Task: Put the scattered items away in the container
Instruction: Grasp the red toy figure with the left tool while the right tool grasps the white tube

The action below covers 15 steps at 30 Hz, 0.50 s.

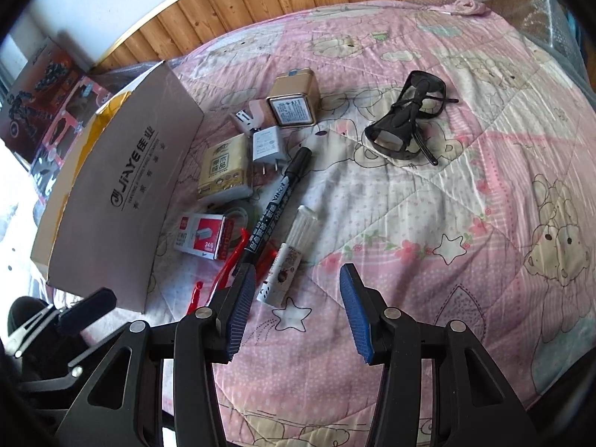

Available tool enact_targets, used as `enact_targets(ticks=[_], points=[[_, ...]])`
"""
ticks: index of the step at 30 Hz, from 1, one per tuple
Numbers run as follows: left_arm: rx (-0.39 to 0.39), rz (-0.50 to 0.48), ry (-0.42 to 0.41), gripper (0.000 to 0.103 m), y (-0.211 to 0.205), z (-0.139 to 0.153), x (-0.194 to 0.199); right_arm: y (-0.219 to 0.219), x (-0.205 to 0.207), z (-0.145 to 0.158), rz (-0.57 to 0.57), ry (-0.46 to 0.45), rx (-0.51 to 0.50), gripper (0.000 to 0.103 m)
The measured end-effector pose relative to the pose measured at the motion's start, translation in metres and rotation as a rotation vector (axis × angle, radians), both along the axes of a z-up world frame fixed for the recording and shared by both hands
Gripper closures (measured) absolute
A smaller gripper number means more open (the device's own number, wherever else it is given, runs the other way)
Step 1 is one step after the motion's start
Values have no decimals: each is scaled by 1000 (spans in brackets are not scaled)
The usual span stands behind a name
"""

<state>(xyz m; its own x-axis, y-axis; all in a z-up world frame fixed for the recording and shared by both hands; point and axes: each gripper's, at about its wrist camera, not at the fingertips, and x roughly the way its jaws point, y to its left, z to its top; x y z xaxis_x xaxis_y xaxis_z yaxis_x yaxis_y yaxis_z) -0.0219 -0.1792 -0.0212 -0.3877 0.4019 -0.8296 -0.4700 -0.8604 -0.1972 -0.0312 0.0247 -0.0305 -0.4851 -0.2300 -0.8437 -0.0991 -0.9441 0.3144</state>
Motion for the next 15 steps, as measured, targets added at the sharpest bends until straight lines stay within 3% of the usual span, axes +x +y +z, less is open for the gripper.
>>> enact_targets(ticks=[5, 12, 15], points=[[-22, -37, -46, 45, 8, -24, -10, -8, -13, -15, 27, -33, -54, 53], [-60, -82, -96, 45, 18, -66, -23, -9, -33, -38, 18, -70, 0, 55], [-62, -98, -68, 47, 23, -73, -23, -23, -35, -39, 63, -48, 95, 53]])
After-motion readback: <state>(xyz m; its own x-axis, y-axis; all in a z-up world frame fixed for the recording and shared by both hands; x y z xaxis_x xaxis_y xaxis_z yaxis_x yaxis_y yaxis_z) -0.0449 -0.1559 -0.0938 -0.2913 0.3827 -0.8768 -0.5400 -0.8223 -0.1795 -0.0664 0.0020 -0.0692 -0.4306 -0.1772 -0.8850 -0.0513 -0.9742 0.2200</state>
